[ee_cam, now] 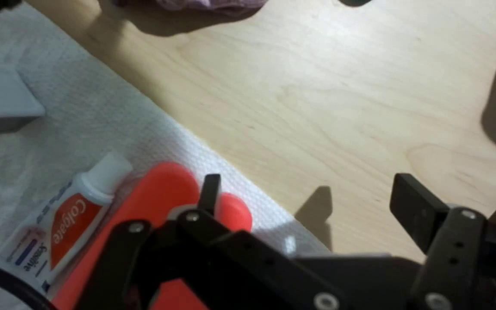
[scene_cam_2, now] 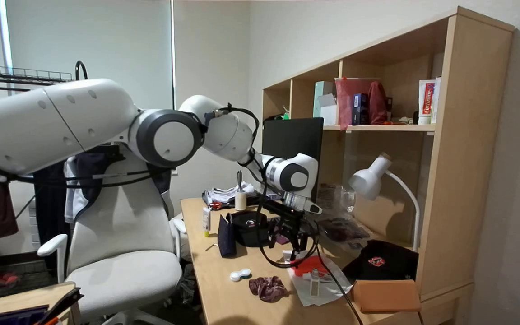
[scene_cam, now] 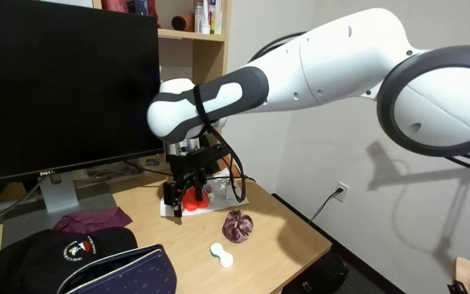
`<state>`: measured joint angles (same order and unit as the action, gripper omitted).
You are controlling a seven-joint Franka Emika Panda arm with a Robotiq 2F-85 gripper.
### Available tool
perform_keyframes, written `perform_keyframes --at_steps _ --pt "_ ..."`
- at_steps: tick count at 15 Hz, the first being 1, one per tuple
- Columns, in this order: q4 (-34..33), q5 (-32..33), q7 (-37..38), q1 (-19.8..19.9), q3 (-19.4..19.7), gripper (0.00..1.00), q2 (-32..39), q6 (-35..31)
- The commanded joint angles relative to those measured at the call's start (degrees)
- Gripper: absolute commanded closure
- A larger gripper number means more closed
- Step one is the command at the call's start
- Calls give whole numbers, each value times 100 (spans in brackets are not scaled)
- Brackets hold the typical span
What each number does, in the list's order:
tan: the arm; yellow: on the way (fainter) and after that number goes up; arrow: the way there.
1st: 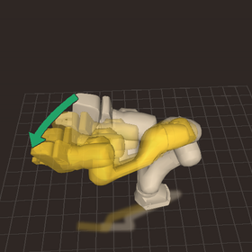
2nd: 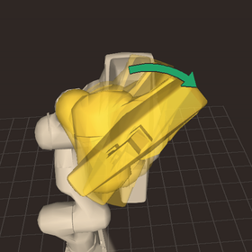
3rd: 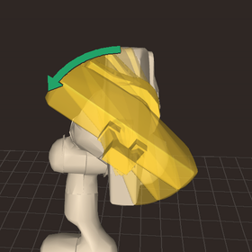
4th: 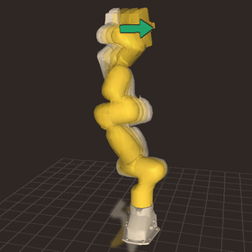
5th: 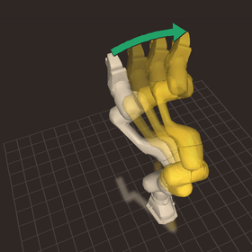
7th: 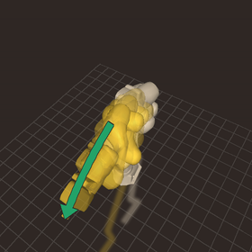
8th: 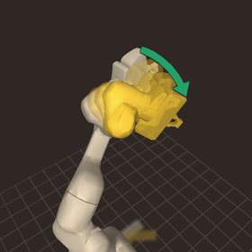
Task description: Move the orange case forward
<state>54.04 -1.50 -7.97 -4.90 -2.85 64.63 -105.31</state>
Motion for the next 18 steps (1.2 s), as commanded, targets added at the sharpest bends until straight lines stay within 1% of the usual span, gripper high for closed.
perform_keyframes --at_steps 1,5,9,11,12,13,18 --pt "-436 41 -10 70 -39 0 57 548" --pt "-875 -23 -9 131 -66 0 197 912" --pt "-1310 -154 159 166 -103 0 453 1432" --pt "-1486 -194 53 183 -143 0 589 1706" --pt "-1500 -191 39 177 -140 0 569 1812" --pt "-1033 -104 30 108 -33 0 338 1464" --pt "-1158 -104 30 110 -64 0 410 1564"
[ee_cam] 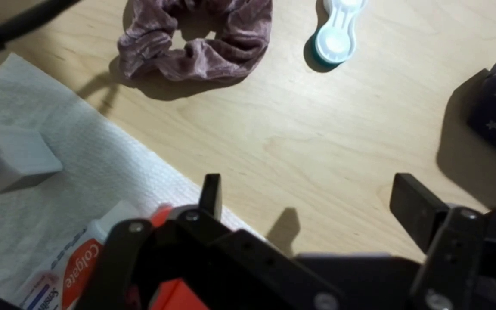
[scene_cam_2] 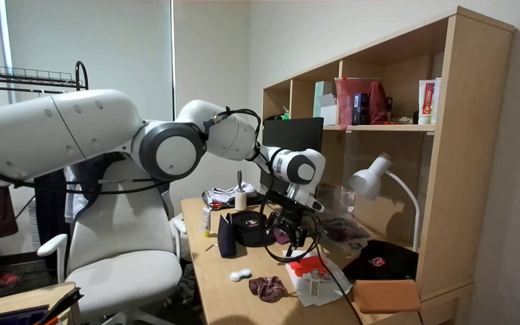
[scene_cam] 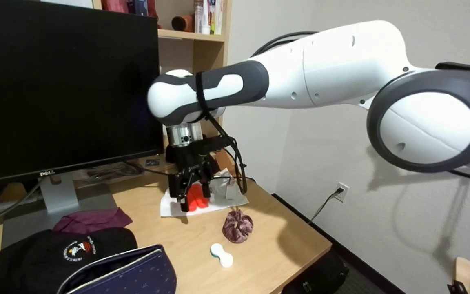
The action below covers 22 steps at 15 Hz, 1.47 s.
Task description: Move the orange case forward
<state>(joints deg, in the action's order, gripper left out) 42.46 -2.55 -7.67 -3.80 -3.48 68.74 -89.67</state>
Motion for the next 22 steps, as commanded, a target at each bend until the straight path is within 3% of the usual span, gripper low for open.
perform_keyframes --at_steps 1,7,11,22 --pt "-6 0 0 0 0 0 0 1" --pt "-12 141 82 -118 168 0 188 -1421" --pt "41 126 269 -161 305 0 286 -2025" --pt "347 -23 235 -30 297 0 523 -2877"
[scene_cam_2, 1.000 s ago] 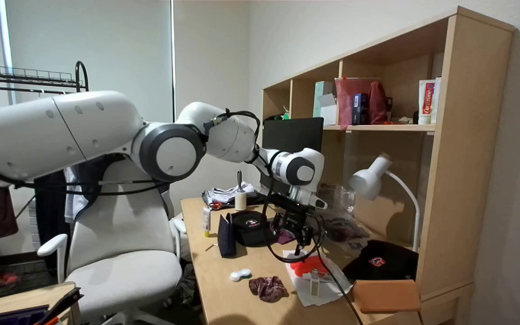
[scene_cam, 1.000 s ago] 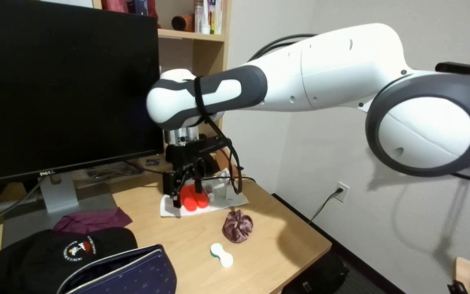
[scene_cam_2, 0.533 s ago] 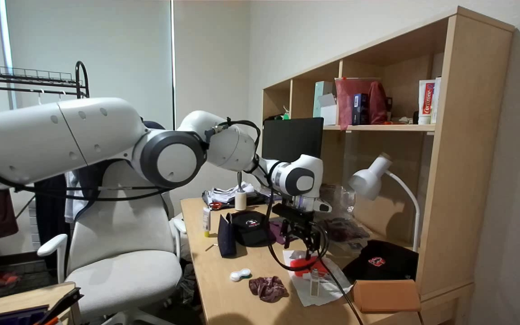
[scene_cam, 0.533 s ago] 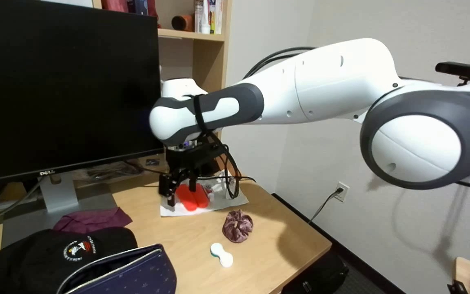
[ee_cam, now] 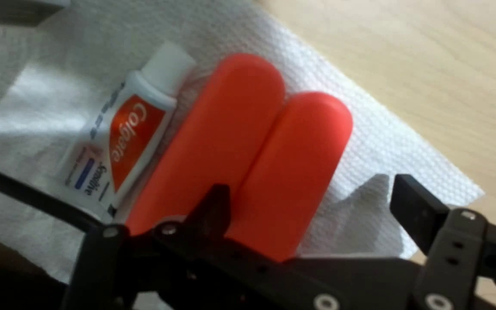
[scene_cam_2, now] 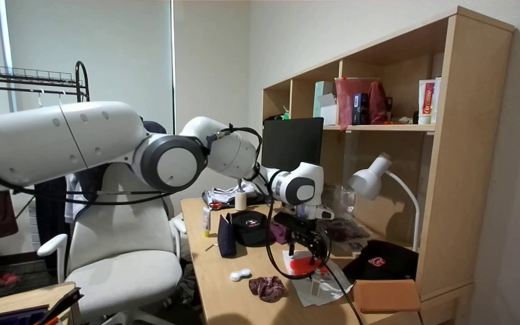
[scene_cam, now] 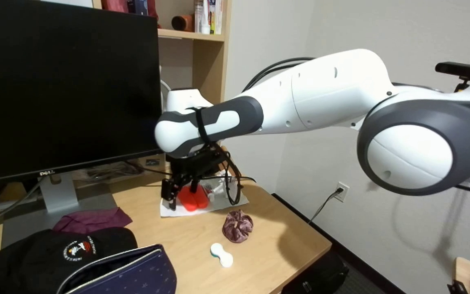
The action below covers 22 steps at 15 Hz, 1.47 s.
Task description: Move the orange case forward
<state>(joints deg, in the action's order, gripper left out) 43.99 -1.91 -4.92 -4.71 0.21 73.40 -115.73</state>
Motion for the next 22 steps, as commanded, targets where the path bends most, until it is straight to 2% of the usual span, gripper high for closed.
perform_keyframes --at_steps 1,17,22 --pt "236 -96 -55 73 -82 0 67 -316" --pt "1496 -56 106 -71 -17 0 -639 -1544" --pt "1773 -61 315 -111 20 0 -933 -1234"
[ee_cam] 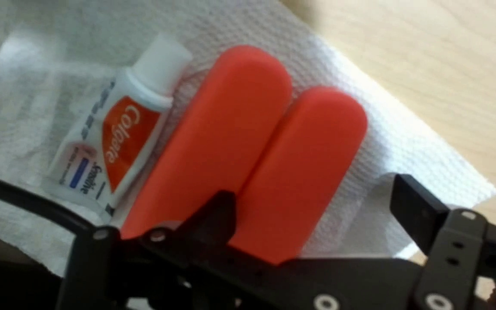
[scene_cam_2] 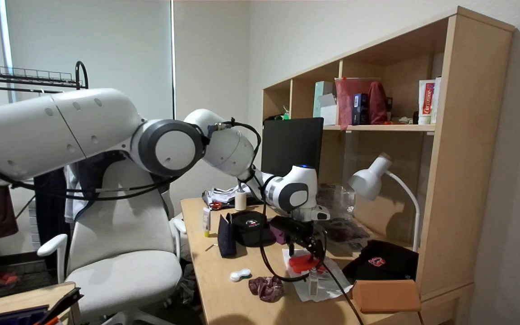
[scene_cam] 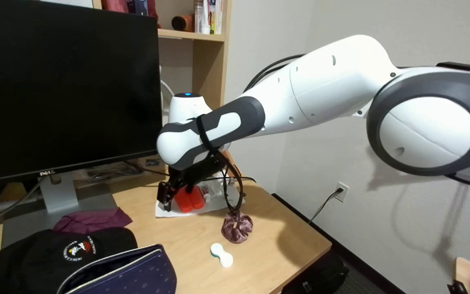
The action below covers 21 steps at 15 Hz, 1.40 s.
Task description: Move the orange case forward
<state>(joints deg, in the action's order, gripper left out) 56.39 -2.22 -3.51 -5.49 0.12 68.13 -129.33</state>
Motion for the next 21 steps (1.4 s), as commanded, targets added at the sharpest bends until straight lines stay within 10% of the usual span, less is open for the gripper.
perform_keyframes --at_steps 1,9,10,21 --pt "547 55 207 31 -83 0 -410 173" --pt "485 34 62 106 -201 0 -451 952" --pt "449 28 26 117 -218 25 -444 1069" --pt "526 6 -24 171 -285 83 -453 1322"
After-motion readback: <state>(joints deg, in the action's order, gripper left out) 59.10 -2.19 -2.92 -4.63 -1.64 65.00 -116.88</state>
